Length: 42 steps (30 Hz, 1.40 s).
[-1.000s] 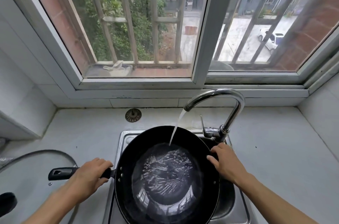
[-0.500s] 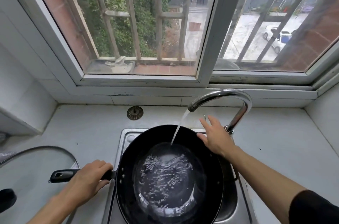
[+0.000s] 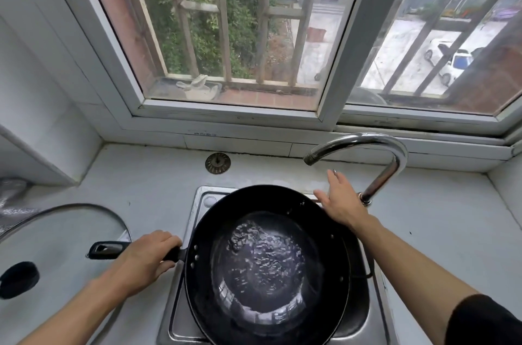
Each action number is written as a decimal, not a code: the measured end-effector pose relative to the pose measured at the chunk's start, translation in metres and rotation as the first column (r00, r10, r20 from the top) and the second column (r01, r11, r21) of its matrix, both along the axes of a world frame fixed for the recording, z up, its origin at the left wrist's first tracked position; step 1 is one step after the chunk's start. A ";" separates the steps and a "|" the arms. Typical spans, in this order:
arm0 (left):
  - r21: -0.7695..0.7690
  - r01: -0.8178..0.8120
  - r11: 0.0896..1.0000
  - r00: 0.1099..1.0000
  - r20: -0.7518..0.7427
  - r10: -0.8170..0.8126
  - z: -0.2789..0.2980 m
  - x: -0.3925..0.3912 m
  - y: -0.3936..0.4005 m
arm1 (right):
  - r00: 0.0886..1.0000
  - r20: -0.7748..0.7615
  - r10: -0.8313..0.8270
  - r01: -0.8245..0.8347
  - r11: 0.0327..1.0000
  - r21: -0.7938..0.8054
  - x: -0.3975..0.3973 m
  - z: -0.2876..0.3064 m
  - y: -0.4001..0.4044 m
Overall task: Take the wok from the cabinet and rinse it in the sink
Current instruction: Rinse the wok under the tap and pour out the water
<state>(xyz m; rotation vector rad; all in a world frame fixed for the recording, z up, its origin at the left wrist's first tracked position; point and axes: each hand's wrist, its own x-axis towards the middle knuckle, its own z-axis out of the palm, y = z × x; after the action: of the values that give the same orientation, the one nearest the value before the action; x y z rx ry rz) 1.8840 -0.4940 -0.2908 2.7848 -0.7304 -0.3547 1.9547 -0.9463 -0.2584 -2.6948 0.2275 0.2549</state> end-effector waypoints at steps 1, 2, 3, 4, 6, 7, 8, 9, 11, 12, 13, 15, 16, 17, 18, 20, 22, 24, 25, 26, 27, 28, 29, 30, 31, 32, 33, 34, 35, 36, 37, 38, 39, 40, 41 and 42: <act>-0.001 0.001 1.000 1.000 0.004 -0.001 0.000 0.000 0.000 | 1.000 -0.007 -0.003 0.003 1.000 -0.002 0.000 0.000 0.002; 0.001 0.004 1.000 1.000 0.002 -0.004 0.001 0.000 0.000 | 1.000 -0.007 -0.004 0.004 1.000 -0.003 -0.001 -0.001 0.003; 0.003 0.006 1.000 1.000 -0.003 -0.006 0.002 0.000 0.000 | 1.000 -0.007 -0.002 0.002 1.000 -0.005 -0.002 -0.001 0.002; 0.002 0.004 1.000 1.000 -0.007 -0.004 0.003 0.000 -0.001 | 1.000 -0.011 0.003 -0.003 1.000 -0.009 -0.003 -0.001 0.000; 0.000 -0.007 1.000 1.000 -0.010 0.007 0.004 0.000 -0.001 | 1.000 -0.019 0.015 -0.015 1.000 -0.014 -0.004 -0.002 -0.004; -0.001 -0.010 1.000 1.000 -0.009 0.010 0.003 0.000 -0.001 | 0.999 -0.025 0.024 -0.025 1.000 -0.017 -0.004 -0.001 -0.005; 0.000 -0.012 1.000 1.000 -0.007 0.012 0.002 0.000 0.000 | 0.999 -0.034 0.034 -0.035 0.999 -0.019 -0.004 0.000 -0.006; 0.004 -0.013 1.000 1.000 -0.003 0.013 0.001 0.000 0.000 | 0.998 -0.047 0.040 -0.041 0.999 -0.020 -0.004 0.002 -0.007; 0.017 -0.010 1.000 1.000 0.004 0.010 -0.002 0.000 0.000 | 0.997 -0.062 0.053 -0.054 0.998 -0.029 -0.005 0.008 -0.007; 0.027 -0.010 1.000 1.000 0.006 0.010 -0.003 0.000 0.000 | 0.996 -0.056 0.062 -0.065 0.997 -0.040 -0.008 0.012 -0.006; 0.036 -0.008 0.999 1.000 0.007 0.008 -0.004 0.000 0.000 | 0.996 -0.048 0.073 -0.075 0.996 -0.048 -0.013 0.015 -0.006; 0.051 -0.004 0.999 1.000 0.007 0.004 -0.005 0.000 0.001 | 0.994 0.009 0.110 -0.109 0.992 -0.055 -0.029 0.020 -0.007; 0.058 -0.005 0.998 1.000 0.007 0.005 -0.005 0.000 0.001 | 0.988 0.048 0.144 -0.142 0.989 -0.043 -0.038 0.022 -0.009; 0.063 -0.007 0.998 1.000 0.011 0.006 -0.006 0.000 0.001 | 0.978 0.078 0.196 -0.195 0.981 -0.023 -0.048 0.024 -0.012; 0.065 -0.009 0.998 1.000 0.023 0.007 -0.006 -0.001 0.000 | 0.961 0.078 0.265 -0.266 0.964 -0.005 -0.058 0.026 -0.017; 0.066 -0.014 0.998 0.998 0.060 0.010 -0.008 -0.003 -0.003 | 0.916 -0.026 0.399 -0.399 0.917 0.000 -0.075 0.030 -0.027; 0.072 -0.024 0.997 0.996 0.089 0.018 -0.007 -0.007 -0.007 | 0.856 -0.177 0.486 -0.501 0.864 -0.052 -0.090 0.030 -0.038; 0.079 -0.030 0.996 0.993 0.117 0.021 -0.004 -0.010 -0.011 | 0.795 -0.327 0.511 -0.569 0.815 -0.108 -0.103 0.026 -0.046; 0.082 -0.029 0.996 0.991 0.129 0.018 -0.003 -0.011 -0.013 | 0.776 -0.383 0.501 -0.582 0.803 -0.129 -0.109 0.023 -0.049; 0.089 -0.029 0.996 0.991 0.135 0.016 -0.001 -0.012 -0.014 | 0.772 -0.413 0.483 -0.583 0.798 -0.155 -0.112 0.019 -0.051; 0.097 -0.029 0.995 0.990 0.139 0.015 0.000 -0.012 -0.016 | 0.781 -0.416 0.466 -0.573 0.799 -0.181 -0.115 0.016 -0.052; 0.105 -0.029 0.994 0.990 0.139 0.014 0.001 -0.012 -0.017 | 0.793 -0.406 0.453 -0.565 0.797 -0.214 -0.117 0.013 -0.052; 0.114 -0.029 0.993 0.990 0.141 0.012 0.001 -0.012 -0.018 | 0.803 -0.384 0.455 -0.566 0.785 -0.253 -0.119 0.010 -0.051; 0.123 -0.030 0.992 0.989 0.144 0.012 0.001 -0.012 -0.020 | 0.814 -0.344 0.469 -0.569 0.763 -0.306 -0.120 0.005 -0.050; 0.131 -0.036 0.991 0.989 0.150 0.016 0.001 -0.012 -0.021 | 0.817 -0.296 0.495 -0.575 0.738 -0.353 -0.121 0.001 -0.049; 0.134 -0.044 0.990 0.989 0.149 0.024 0.001 -0.012 -0.022 | 0.818 -0.265 0.510 -0.575 0.726 -0.378 -0.121 -0.002 -0.047; 0.137 -0.050 0.989 0.989 0.145 0.030 0.001 -0.011 -0.022 | 0.829 -0.193 0.524 -0.555 0.736 -0.387 -0.120 -0.005 -0.046; 0.138 -0.047 0.989 0.990 0.135 0.028 0.000 -0.010 -0.022 | 0.833 -0.175 0.525 -0.550 0.753 -0.362 -0.118 -0.005 -0.043; 0.134 -0.035 0.990 0.992 0.123 0.018 -0.003 -0.008 -0.019 | 0.835 -0.174 0.523 -0.549 0.764 -0.339 -0.115 -0.004 -0.041; 0.129 -0.023 0.991 0.996 0.090 0.011 -0.005 -0.005 -0.017 | 0.836 -0.186 0.516 -0.548 0.771 -0.324 -0.113 -0.003 -0.040; 0.124 -0.022 0.992 0.998 0.053 0.015 -0.006 -0.002 -0.016 | 0.838 -0.191 0.511 -0.545 0.778 -0.313 -0.110 -0.003 -0.041; 0.127 -0.025 0.992 0.999 0.023 0.022 -0.005 0.001 -0.017 | 0.840 -0.185 0.510 -0.542 0.782 -0.308 -0.107 -0.002 -0.042; 0.150 -0.018 0.989 1.000 -0.012 0.020 -0.004 0.004 -0.018 | 0.842 -0.179 0.509 -0.540 0.787 -0.300 -0.105 -0.002 -0.043; 0.180 -0.003 0.984 0.998 -0.057 0.013 -0.001 0.007 -0.021 | 0.842 -0.193 0.504 -0.540 0.791 -0.288 -0.104 -0.002 -0.044; 0.203 0.017 0.979 0.994 -0.107 0.005 0.002 0.010 -0.023 | 0.842 -0.201 0.500 -0.539 0.797 -0.275 -0.103 -0.002 -0.045; 0.218 0.039 0.975 0.986 -0.166 -0.003 0.006 0.013 -0.025 | 0.843 -0.203 0.497 -0.536 0.802 -0.263 -0.102 -0.002 -0.046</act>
<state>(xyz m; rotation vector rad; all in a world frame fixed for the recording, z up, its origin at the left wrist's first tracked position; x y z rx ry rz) 1.8965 -0.5189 -0.2852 2.9066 -0.7209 -0.7020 1.8526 -0.9921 -0.2603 -3.0077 -0.4958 0.5956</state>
